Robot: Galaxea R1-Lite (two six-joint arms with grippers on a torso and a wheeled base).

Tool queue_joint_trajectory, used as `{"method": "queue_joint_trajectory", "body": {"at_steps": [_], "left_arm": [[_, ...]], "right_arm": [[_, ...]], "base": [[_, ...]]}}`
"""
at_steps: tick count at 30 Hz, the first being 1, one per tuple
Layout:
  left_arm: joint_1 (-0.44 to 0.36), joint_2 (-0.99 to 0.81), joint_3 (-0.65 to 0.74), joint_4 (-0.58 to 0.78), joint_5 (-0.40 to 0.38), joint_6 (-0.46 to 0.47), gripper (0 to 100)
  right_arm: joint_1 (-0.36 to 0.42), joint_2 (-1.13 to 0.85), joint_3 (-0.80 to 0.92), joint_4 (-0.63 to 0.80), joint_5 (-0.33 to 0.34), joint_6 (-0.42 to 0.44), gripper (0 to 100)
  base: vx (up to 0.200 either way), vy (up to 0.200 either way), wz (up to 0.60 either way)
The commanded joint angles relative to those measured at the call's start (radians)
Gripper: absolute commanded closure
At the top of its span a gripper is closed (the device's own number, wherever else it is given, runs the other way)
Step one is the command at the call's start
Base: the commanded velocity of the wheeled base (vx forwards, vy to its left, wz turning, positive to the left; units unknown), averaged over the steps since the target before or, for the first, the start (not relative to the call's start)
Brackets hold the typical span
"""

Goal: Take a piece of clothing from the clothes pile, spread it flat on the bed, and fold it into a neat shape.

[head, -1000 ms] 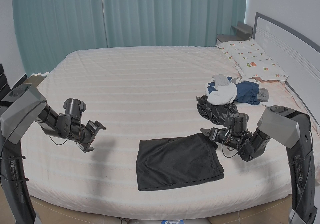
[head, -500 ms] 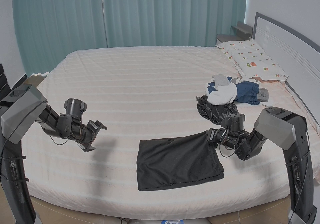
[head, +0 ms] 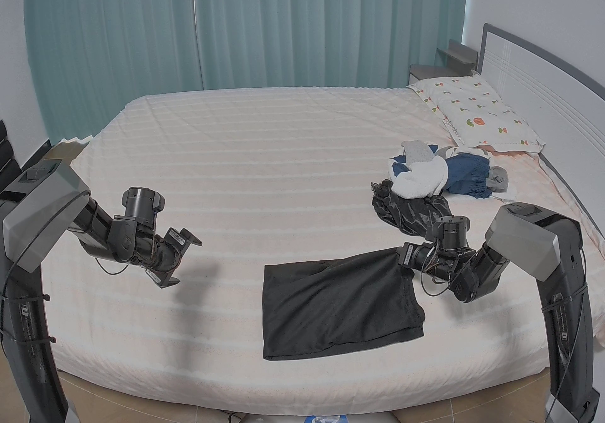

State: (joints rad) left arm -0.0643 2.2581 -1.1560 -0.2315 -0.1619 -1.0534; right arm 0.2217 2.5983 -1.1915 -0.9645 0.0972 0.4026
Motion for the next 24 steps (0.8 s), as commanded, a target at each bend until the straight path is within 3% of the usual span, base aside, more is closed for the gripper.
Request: {"method": "queue_joint_trajectory", "body": {"at_steps": [1, 5, 6, 8, 16, 24], "left_arm": [[0.0, 0.001, -0.001, 0.0, -0.001, 0.0, 0], [0.0, 0.001, -0.001, 0.0, -0.001, 0.0, 0], [0.0, 0.001, -0.001, 0.0, -0.002, 0.0, 0], [0.0, 0.001, -0.001, 0.0, -0.002, 0.001, 0], [0.0, 0.001, -0.001, 0.001, -0.002, 0.007, 0], [0.0, 0.001, -0.001, 0.001, -0.002, 0.007, 0]], "right_arm": [[0.001, 0.0, 0.004, -0.005, -0.001, 0.004, 0], [-0.012, -0.089, 0.059, -0.003, -0.002, 0.093, 0], [-0.012, -0.145, 0.125, -0.005, 0.006, 0.151, 0], [-0.012, -0.207, 0.217, -0.014, 0.016, 0.188, 0], [-0.016, -0.294, 0.586, -0.172, 0.122, 0.167, 0], [0.013, -0.267, 0.736, -0.289, 0.145, 0.114, 0]], "base": [[0.0, 0.0, 0.0], [0.0, 0.0, 0.0], [0.0, 0.0, 0.0], [0.0, 0.0, 0.0], [0.0, 0.0, 0.0], [0.0, 0.0, 0.0]]}}
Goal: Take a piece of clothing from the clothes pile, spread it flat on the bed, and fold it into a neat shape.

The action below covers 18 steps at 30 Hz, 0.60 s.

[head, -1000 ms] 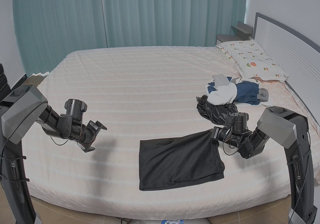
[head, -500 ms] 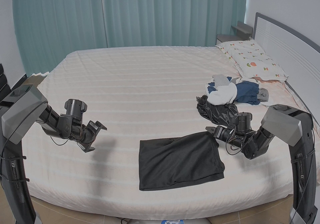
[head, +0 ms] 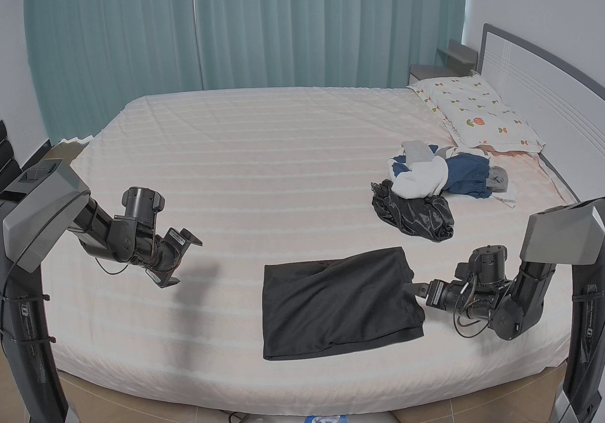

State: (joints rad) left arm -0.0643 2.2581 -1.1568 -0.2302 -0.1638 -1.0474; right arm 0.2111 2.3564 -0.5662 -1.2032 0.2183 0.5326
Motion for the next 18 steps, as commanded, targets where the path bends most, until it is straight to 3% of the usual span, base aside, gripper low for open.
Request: {"method": "queue_joint_trajectory", "body": {"at_steps": [1, 10, 11, 18], "left_arm": [[0.0, 0.001, 0.0, 0.0, 0.0, 0.001, 0], [-0.003, 0.008, 0.0, -0.001, 0.001, 0.009, 0], [-0.003, 0.006, 0.0, -0.001, 0.001, 0.009, 0], [-0.003, 0.008, 0.0, 0.0, 0.001, 0.009, 0]], "right_arm": [[0.025, -0.025, 0.112, -0.052, 0.026, -0.016, 0], [0.071, 0.047, 0.101, -0.058, 0.029, -0.059, 0], [0.068, 0.057, 0.098, -0.059, 0.029, -0.063, 100], [0.059, 0.047, 0.163, -0.142, 0.019, -0.069, 100]], "base": [[0.0, 0.0, 0.0], [0.0, 0.0, 0.0], [0.0, 0.0, 0.0], [0.0, 0.0, 0.0]]}}
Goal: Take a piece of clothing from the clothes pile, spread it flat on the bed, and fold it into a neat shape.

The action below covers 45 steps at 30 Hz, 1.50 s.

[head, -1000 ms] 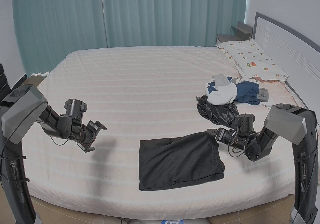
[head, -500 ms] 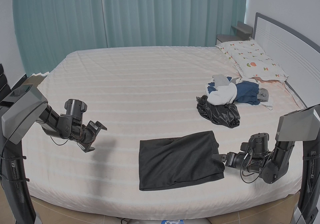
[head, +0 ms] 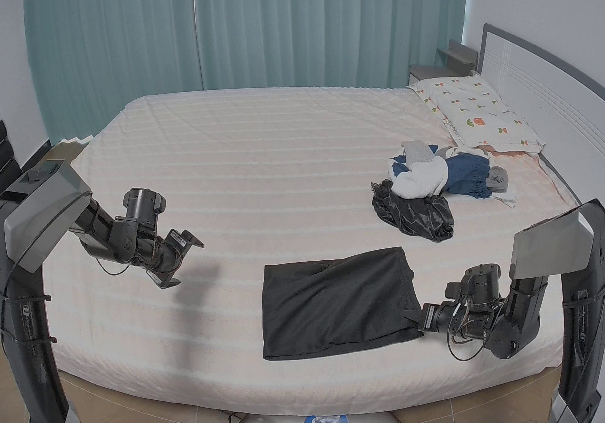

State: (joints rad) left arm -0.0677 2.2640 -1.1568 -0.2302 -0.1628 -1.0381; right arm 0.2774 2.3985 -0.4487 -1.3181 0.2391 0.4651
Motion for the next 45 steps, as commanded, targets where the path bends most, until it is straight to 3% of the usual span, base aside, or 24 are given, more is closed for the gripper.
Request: {"method": "queue_joint_trajectory", "body": {"at_steps": [1, 10, 19, 20, 28, 35, 45], "left_arm": [[0.0, 0.002, 0.0, -0.001, 0.0, 0.0, 0], [0.0, 0.002, 0.0, 0.0, 0.0, 0.0, 0], [0.0, 0.002, 0.0, 0.0, 0.002, 0.0, 0], [0.0, 0.002, 0.0, 0.0, 0.002, 0.0, 0], [0.0, 0.002, 0.0, 0.0, 0.002, 0.0, 0], [0.0, 0.002, 0.0, 0.0, 0.002, 0.0, 0], [-0.003, 0.002, 0.003, 0.0, 0.009, -0.002, 0]], "right_arm": [[-0.011, 0.005, 0.056, -0.039, -0.001, -0.002, 100], [-0.014, 0.016, 0.199, -0.201, -0.001, -0.008, 100], [-0.015, 0.014, 0.254, -0.22, -0.001, -0.016, 100], [-0.014, 0.014, 0.257, -0.22, -0.001, -0.02, 0], [-0.04, -0.025, 0.24, -0.224, -0.001, -0.031, 0], [-0.073, -0.062, 0.042, -0.138, -0.001, -0.025, 0], [-0.072, 0.033, -0.51, 0.344, -0.004, 0.072, 0]], "base": [[0.0, 0.0, 0.0], [0.0, 0.0, 0.0], [0.0, 0.0, 0.0], [0.0, 0.0, 0.0], [0.0, 0.0, 0.0], [0.0, 0.0, 0.0], [0.0, 0.0, 0.0]]}}
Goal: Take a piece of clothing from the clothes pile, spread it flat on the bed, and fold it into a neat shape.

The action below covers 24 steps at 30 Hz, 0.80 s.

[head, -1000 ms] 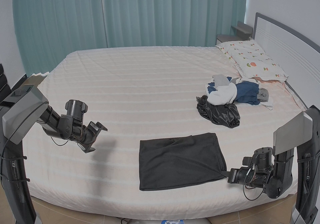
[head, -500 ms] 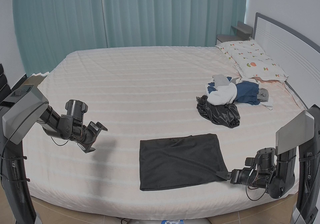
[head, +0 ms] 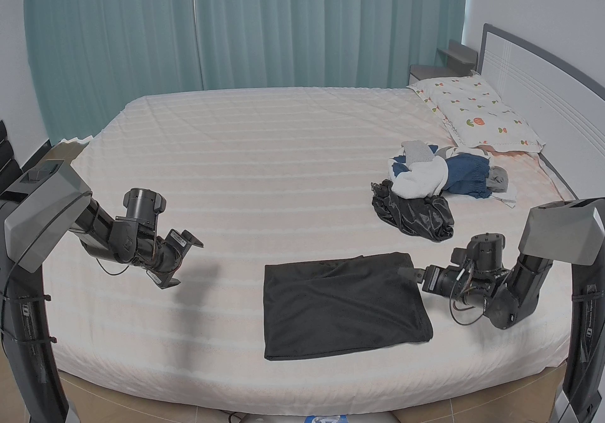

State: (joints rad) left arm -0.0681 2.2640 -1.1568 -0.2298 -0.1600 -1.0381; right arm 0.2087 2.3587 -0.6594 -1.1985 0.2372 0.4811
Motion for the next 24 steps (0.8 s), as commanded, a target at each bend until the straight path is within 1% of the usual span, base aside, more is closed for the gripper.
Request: {"method": "queue_joint_trajectory", "body": {"at_steps": [1, 2, 5, 6, 13, 14, 20, 24], "left_arm": [[-0.002, 0.002, 0.003, -0.002, 0.007, -0.002, 0], [-0.004, 0.002, 0.003, 0.0, 0.013, 0.0, 0], [-0.004, 0.002, 0.003, 0.0, 0.013, 0.0, 0], [-0.004, 0.002, 0.003, -0.002, 0.013, 0.0, 0], [-0.004, 0.002, 0.003, 0.0, 0.016, 0.0, 0], [-0.004, 0.002, 0.003, -0.002, 0.016, 0.0, 0], [-0.004, 0.002, 0.008, -0.002, 0.016, 0.0, 0], [-0.004, 0.002, 0.008, -0.002, 0.016, -0.002, 0]], "right_arm": [[-0.003, 0.074, -0.304, 0.231, -0.003, 0.056, 0], [-0.003, 0.093, -0.361, 0.274, -0.001, 0.062, 0], [-0.002, 0.108, -0.39, 0.292, -0.003, 0.065, 0], [0.001, 0.146, -0.447, 0.307, -0.004, 0.065, 0], [0.001, 0.183, -0.494, 0.33, -0.006, 0.065, 0], [0.001, 0.185, -0.496, 0.329, -0.004, 0.065, 100], [0.001, 0.191, -0.505, 0.323, -0.01, 0.07, 100], [0.0, 0.188, -0.506, 0.318, -0.026, 0.094, 100]], "base": [[0.0, 0.0, 0.0], [0.0, 0.0, 0.0], [0.0, 0.0, 0.0], [0.0, 0.0, 0.0], [0.0, 0.0, 0.0], [0.0, 0.0, 0.0], [0.0, 0.0, 0.0], [0.0, 0.0, 0.0]]}}
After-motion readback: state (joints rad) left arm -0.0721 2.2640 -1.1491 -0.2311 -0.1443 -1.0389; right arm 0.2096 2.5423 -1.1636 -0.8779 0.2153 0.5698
